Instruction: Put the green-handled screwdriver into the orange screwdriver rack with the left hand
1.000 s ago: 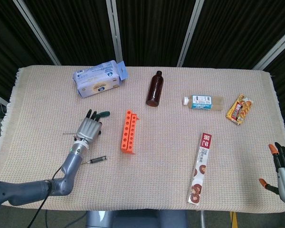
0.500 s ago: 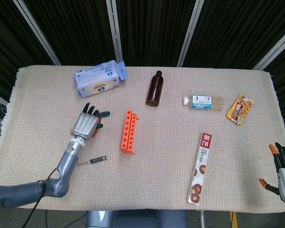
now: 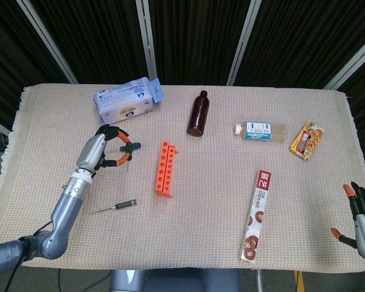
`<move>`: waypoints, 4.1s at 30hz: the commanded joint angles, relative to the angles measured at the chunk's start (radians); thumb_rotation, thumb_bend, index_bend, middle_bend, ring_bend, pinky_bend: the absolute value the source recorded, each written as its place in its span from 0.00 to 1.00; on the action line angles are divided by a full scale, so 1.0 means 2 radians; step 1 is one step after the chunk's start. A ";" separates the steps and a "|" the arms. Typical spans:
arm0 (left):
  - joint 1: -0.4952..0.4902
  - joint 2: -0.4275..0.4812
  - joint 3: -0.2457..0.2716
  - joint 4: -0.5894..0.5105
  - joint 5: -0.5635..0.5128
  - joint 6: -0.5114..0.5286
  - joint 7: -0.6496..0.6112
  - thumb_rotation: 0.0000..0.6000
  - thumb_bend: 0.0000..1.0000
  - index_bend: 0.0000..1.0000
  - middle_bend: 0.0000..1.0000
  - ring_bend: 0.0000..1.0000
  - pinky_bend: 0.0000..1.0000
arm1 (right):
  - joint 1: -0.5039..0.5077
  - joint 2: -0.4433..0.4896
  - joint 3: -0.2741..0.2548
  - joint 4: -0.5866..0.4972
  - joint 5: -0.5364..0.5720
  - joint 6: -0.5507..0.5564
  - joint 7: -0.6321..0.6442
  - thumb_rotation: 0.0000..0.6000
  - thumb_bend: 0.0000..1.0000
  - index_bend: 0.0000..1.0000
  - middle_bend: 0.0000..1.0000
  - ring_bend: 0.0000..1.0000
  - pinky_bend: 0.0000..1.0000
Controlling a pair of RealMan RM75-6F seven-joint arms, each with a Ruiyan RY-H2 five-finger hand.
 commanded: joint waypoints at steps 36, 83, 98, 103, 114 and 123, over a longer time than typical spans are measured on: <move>-0.020 -0.032 -0.015 0.004 0.098 -0.038 -0.166 1.00 0.66 0.73 0.29 0.13 0.00 | -0.007 -0.003 0.004 0.013 0.015 -0.003 0.014 1.00 0.00 0.00 0.00 0.00 0.01; 0.006 -0.137 0.087 0.144 0.223 0.055 -0.193 1.00 0.66 0.74 0.30 0.12 0.00 | 0.000 -0.001 0.009 0.000 0.032 -0.023 -0.008 1.00 0.00 0.00 0.00 0.00 0.01; 0.005 -0.146 0.085 0.158 0.215 0.047 -0.201 1.00 0.65 0.66 0.28 0.10 0.00 | 0.002 -0.002 0.009 -0.002 0.035 -0.028 -0.012 1.00 0.00 0.00 0.00 0.00 0.01; 0.004 -0.137 0.090 0.152 0.215 0.036 -0.194 1.00 0.59 0.36 0.07 0.00 0.00 | 0.003 -0.002 0.009 -0.001 0.036 -0.030 -0.012 1.00 0.00 0.00 0.00 0.00 0.01; 0.014 -0.116 0.089 0.131 0.219 0.054 -0.177 1.00 0.55 0.00 0.00 0.00 0.00 | 0.003 -0.003 0.010 0.001 0.037 -0.030 -0.009 1.00 0.00 0.00 0.00 0.00 0.01; 0.033 -0.072 0.057 0.116 0.173 0.084 -0.073 1.00 0.60 0.40 0.02 0.00 0.00 | 0.004 -0.004 0.010 0.006 0.037 -0.032 -0.004 1.00 0.00 0.00 0.00 0.00 0.01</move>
